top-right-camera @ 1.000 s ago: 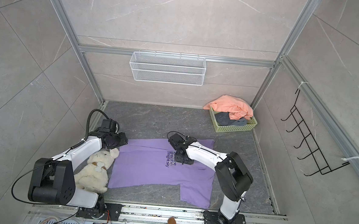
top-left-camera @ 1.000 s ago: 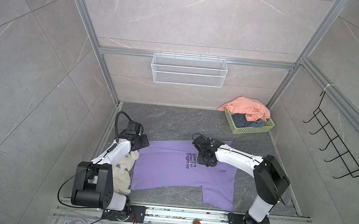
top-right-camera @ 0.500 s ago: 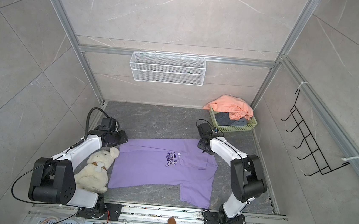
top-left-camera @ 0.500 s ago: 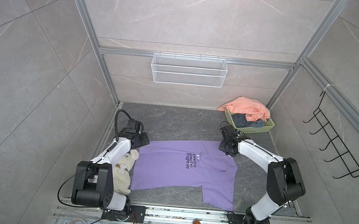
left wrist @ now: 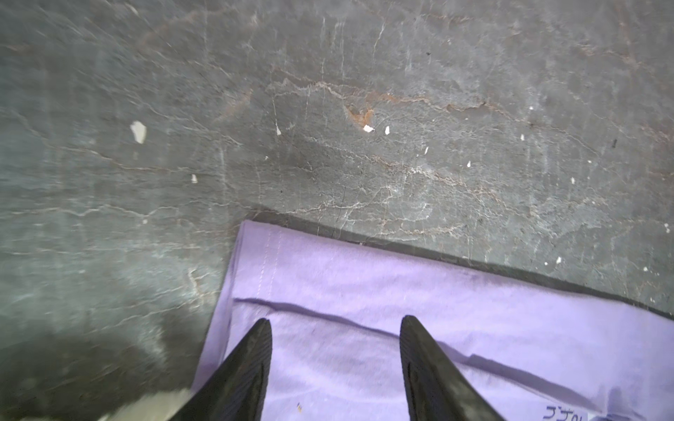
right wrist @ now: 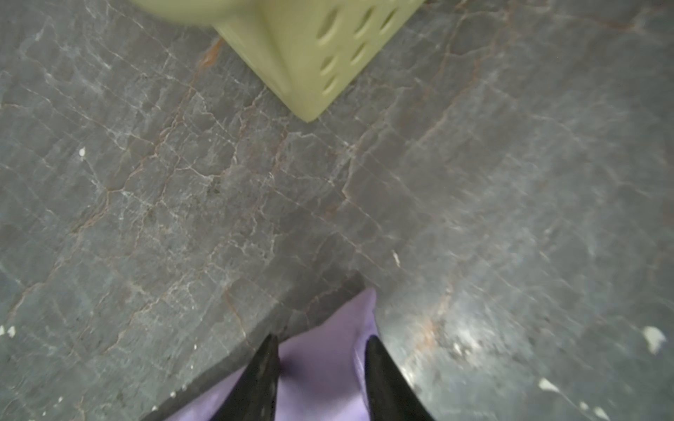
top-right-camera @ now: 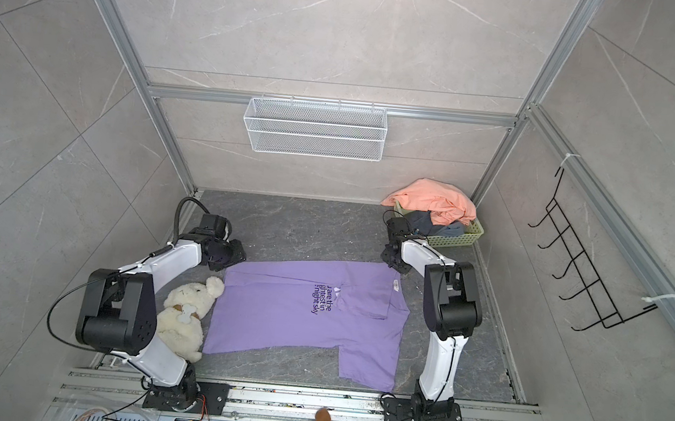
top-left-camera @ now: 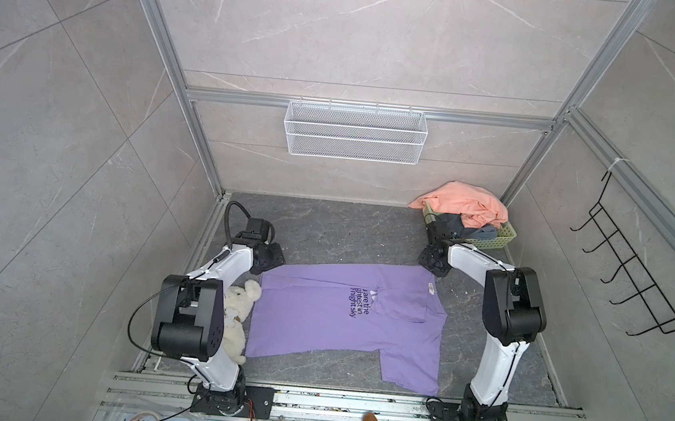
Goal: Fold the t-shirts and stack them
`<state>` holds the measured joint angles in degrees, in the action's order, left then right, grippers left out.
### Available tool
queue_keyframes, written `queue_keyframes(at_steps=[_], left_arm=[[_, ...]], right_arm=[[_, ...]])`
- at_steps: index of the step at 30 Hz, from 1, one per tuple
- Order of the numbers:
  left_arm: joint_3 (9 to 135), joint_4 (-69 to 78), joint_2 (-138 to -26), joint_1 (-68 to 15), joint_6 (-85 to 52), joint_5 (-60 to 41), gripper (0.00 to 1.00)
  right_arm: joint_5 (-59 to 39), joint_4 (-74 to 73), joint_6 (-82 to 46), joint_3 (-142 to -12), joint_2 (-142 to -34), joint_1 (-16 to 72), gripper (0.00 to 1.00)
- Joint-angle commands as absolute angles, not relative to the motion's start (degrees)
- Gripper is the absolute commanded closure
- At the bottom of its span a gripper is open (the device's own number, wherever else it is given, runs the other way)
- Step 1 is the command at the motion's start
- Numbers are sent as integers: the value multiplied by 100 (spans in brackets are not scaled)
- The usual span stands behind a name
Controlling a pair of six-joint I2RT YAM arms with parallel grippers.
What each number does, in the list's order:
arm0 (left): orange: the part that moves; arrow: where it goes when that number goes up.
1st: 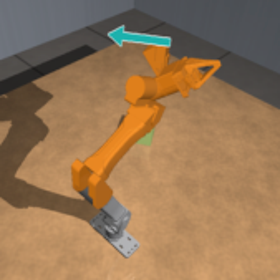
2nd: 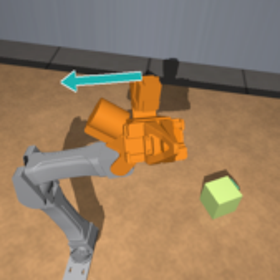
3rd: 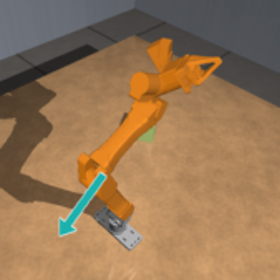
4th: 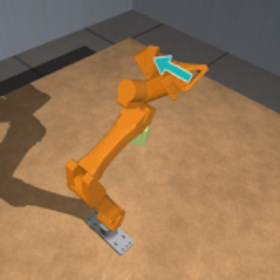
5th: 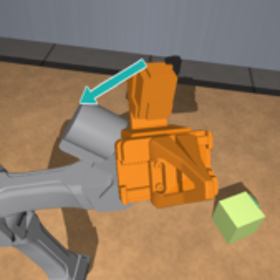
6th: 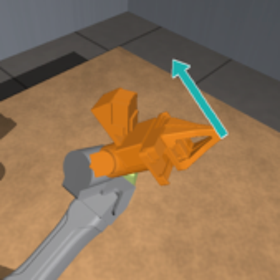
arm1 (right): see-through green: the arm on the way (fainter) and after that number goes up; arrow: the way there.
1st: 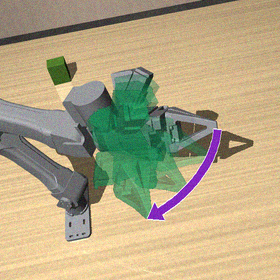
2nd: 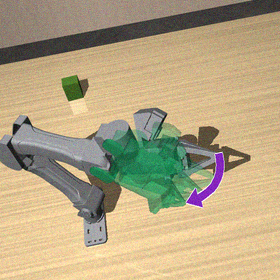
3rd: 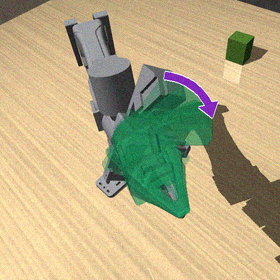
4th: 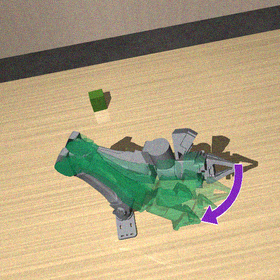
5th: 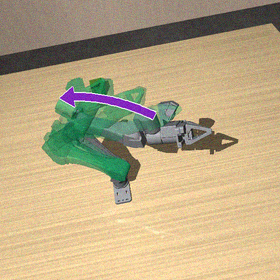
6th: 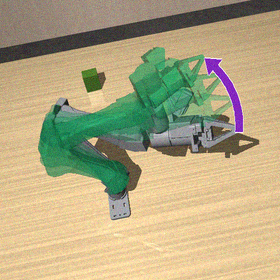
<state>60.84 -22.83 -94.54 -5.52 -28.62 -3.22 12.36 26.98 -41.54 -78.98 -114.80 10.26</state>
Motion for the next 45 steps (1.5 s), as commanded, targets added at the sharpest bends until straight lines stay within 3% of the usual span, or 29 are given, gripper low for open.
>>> queue_keyframes(at_steps=[1, 7, 18, 28, 36, 45], left_arm=[[6304, -2401, -9700, -739, -3232, -439, 41], [6451, -2462, -10351, -817, -3526, -278, 41], [7370, -2588, -11648, -666, -3564, -201, 41], [9943, -3309, -13218, -577, -3271, -413, 41], [10037, -3408, -12964, -448, -3016, -761, 41], [9371, -3425, -12425, -448, -3034, -827, 41]], right_arm=[[1234, 2980, -4113, -8146, -11776, 1028, 73], [1344, 3290, -4052, -8494, -12190, 1010, 88], [1301, 3858, -3964, -9641, -13022, 862, 90], [890, 4784, -3929, -12220, -14555, 808, 91], [914, 5978, -3937, -14788, -15717, 808, 91], [976, 5830, -4008, -14198, -15352, 809, 91]])
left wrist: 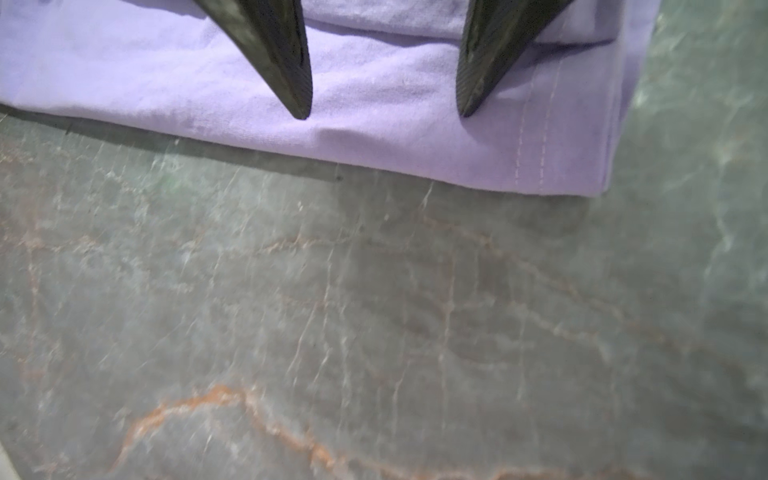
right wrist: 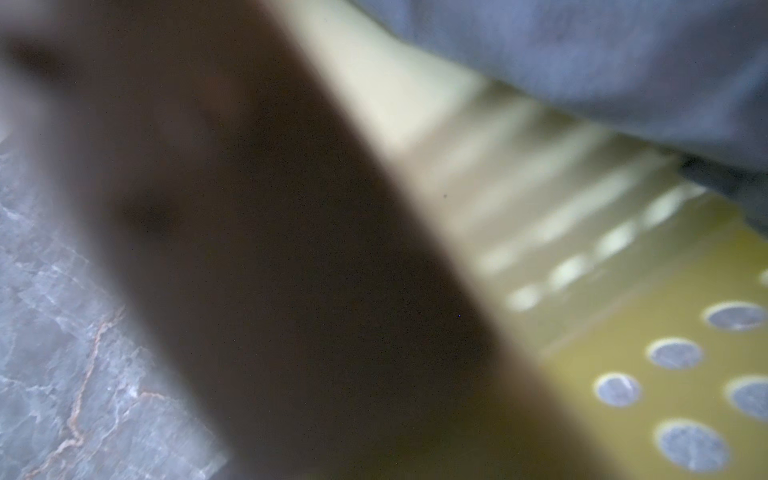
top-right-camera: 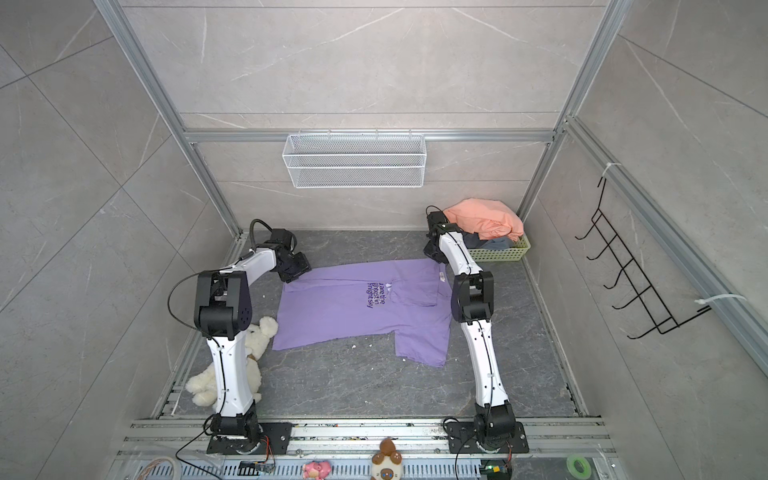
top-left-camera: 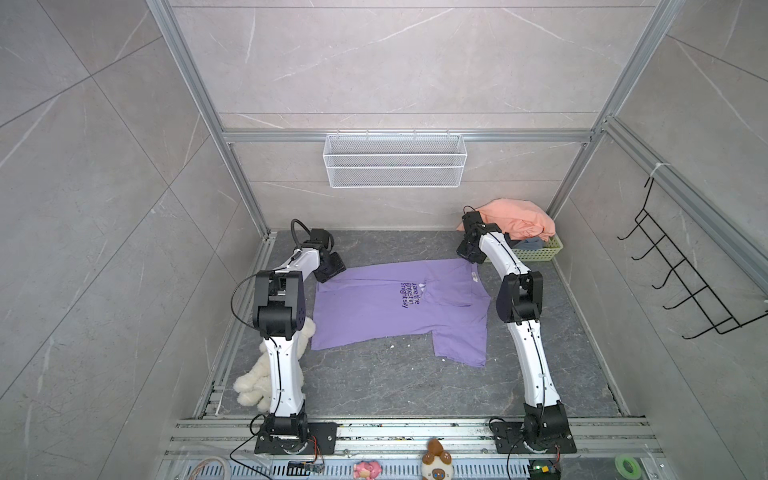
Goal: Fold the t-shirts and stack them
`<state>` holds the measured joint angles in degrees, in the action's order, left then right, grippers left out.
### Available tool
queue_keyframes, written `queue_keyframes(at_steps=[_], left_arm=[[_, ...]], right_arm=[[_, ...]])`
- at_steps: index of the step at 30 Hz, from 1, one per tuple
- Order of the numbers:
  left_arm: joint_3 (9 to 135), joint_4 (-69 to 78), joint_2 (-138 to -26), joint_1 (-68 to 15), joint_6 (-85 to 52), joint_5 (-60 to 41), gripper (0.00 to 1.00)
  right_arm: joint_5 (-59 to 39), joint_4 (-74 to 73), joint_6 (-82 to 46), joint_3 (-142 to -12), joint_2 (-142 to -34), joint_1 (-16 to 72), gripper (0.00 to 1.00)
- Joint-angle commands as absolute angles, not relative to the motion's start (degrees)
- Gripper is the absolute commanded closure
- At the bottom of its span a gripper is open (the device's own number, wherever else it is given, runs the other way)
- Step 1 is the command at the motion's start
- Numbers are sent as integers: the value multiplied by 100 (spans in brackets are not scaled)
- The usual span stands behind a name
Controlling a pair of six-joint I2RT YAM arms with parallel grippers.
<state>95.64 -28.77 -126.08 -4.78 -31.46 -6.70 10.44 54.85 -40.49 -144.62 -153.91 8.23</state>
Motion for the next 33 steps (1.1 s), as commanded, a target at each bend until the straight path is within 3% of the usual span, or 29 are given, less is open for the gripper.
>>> queue_keyframes(at_steps=[1, 22, 26, 33], left_arm=[[9314, -3448, -12366, -448, -3041, -806, 41], [8315, -3397, -11454, -449, -2969, -987, 41], [8073, -3479, -11230, -457, -2979, -1269, 41], [7801, -3534, -10966, -450, -2933, -2633, 41]], right_arm=[[984, 5842, -4008, -14178, -15341, 808, 91], [1046, 5880, -4043, -13883, -15125, 817, 92], [1039, 5880, -4017, -13878, -15110, 817, 92], [1028, 5867, -4000, -13852, -15119, 817, 92]])
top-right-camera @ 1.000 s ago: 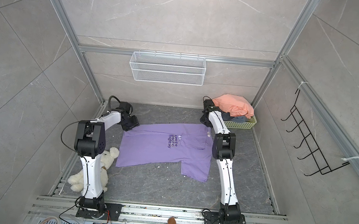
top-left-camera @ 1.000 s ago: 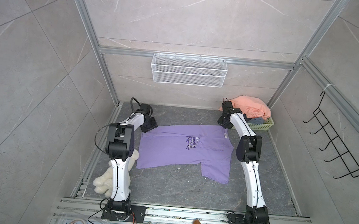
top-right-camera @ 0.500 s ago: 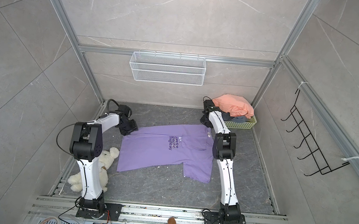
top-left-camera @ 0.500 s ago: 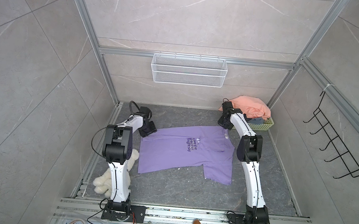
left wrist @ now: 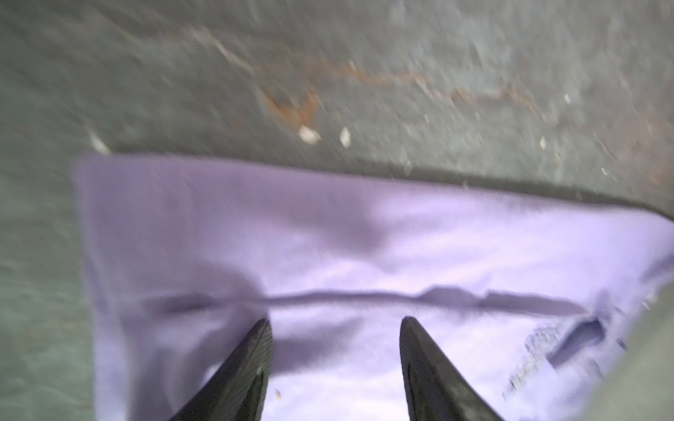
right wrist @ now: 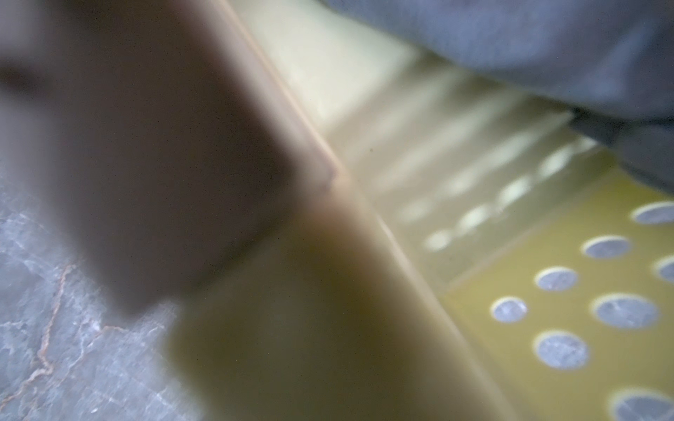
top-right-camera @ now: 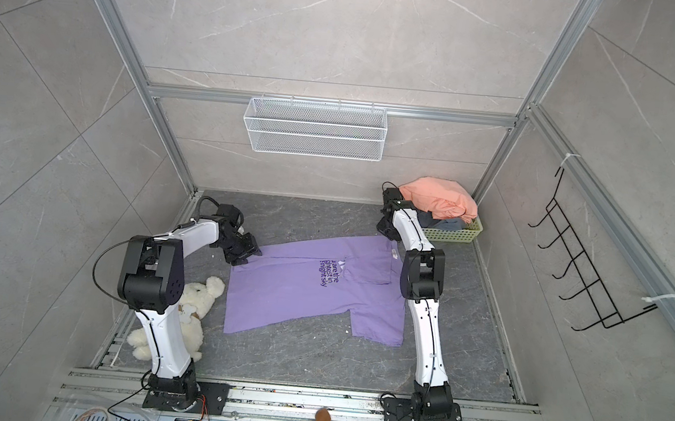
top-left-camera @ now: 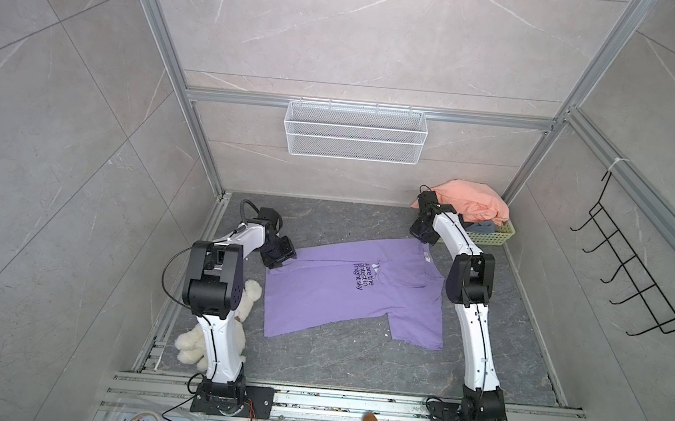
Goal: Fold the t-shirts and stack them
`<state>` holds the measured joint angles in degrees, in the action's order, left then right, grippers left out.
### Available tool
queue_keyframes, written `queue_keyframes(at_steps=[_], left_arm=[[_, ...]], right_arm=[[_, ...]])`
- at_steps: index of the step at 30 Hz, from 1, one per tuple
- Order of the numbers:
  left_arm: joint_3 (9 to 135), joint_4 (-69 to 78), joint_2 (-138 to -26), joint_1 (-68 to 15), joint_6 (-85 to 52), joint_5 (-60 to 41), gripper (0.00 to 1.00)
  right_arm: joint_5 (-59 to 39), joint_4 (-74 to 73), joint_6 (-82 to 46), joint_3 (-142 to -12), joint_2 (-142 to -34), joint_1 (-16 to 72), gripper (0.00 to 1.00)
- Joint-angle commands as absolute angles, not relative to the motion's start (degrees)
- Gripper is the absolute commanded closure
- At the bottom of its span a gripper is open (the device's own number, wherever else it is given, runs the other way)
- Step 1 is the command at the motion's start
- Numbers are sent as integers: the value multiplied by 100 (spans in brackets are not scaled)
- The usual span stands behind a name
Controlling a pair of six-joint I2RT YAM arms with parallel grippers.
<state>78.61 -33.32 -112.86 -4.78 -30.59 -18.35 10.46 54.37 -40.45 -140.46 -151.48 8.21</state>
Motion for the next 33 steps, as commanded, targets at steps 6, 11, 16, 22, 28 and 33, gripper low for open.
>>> queue_keyframes(at_steps=[6, 11, 16, 22, 28, 33], left_arm=[[7471, -3930, -10820, -483, -2781, -3392, 41], [7510, -3902, -10532, -492, -2681, -2882, 41], [7762, -3752, -10493, -492, -2841, -2258, 41], [7915, -3543, -10837, -490, -3243, -1704, 41], [7715, -3221, -10954, -492, -3434, -1740, 41], [7717, -3098, -11259, -492, -3456, -1698, 42]], right_arm=[[1007, 5832, -3990, -13816, -15103, 819, 92], [893, 5752, -4025, -13695, -15017, 817, 91], [582, 5328, -3753, -13258, -14498, 826, 67], [400, 4920, -3608, -12348, -13656, 834, 53], [-191, 3870, -3533, -10309, -12286, 929, 49], [-480, 3133, -3870, -8950, -11655, 1033, 49]])
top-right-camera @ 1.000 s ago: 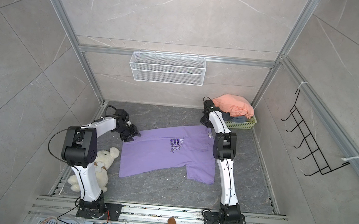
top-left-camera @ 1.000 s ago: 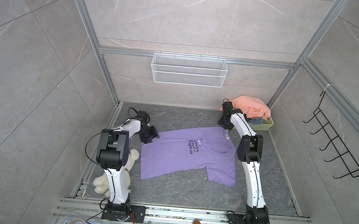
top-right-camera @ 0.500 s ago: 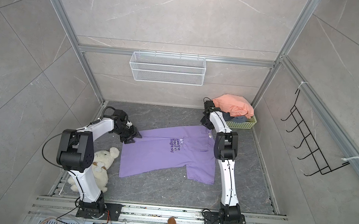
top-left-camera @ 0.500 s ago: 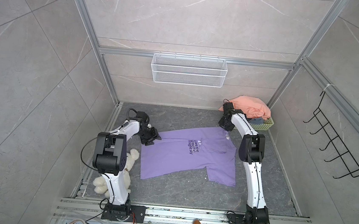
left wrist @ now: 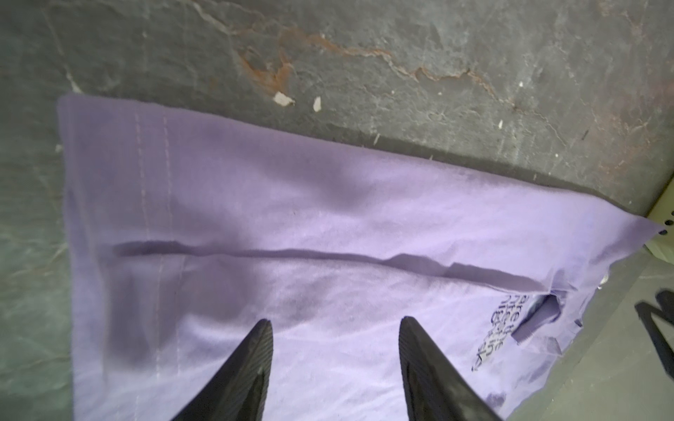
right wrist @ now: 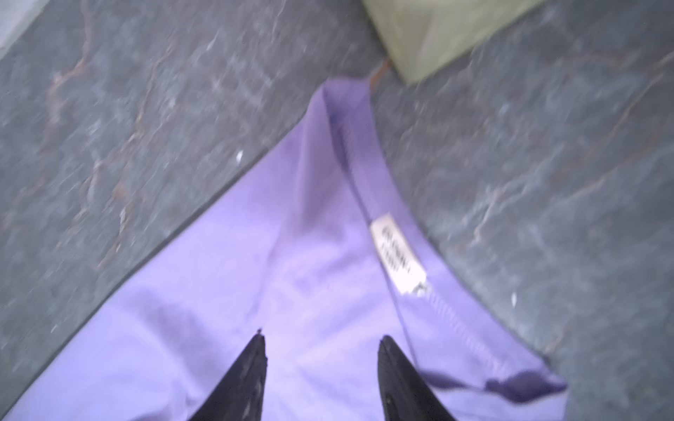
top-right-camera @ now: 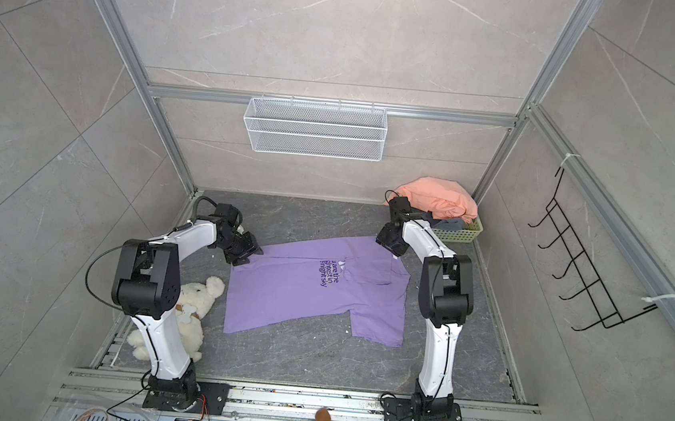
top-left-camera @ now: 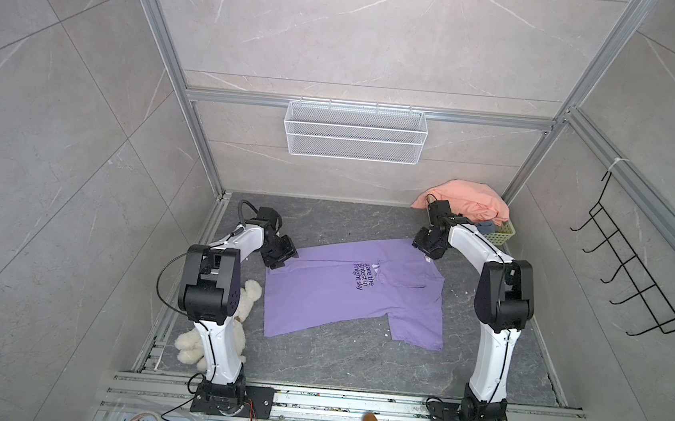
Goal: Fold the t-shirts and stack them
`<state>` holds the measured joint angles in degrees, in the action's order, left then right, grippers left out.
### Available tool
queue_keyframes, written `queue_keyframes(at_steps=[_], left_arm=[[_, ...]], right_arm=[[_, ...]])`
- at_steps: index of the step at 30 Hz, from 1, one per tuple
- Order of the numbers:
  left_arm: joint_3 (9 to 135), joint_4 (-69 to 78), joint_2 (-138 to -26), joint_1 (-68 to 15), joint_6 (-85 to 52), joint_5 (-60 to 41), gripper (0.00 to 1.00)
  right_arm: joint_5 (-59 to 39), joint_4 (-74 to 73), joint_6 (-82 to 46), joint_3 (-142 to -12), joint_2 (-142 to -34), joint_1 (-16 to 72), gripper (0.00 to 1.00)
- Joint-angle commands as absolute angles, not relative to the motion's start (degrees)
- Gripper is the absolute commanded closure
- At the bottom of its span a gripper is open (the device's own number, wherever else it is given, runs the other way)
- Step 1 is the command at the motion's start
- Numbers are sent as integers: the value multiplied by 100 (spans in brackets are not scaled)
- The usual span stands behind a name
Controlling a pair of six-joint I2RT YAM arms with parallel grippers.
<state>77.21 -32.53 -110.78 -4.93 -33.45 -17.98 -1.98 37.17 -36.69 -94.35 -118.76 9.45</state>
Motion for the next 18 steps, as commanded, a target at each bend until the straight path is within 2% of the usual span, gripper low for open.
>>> queue_keyframes(at_steps=[1, 11, 18], left_arm=[[7732, -3085, -11322, -483, -3456, -1649, 41], [8568, -3129, -12471, -272, -3181, -1404, 41], [10012, -3267, -13302, -105, -2864, -1824, 41]], right_arm=[[-485, 3034, -3944, -8789, -11598, 1103, 49], [-414, 2609, -4548, -8193, -11864, 1530, 49], [-527, 2706, -4516, -8975, -12645, 1531, 49]])
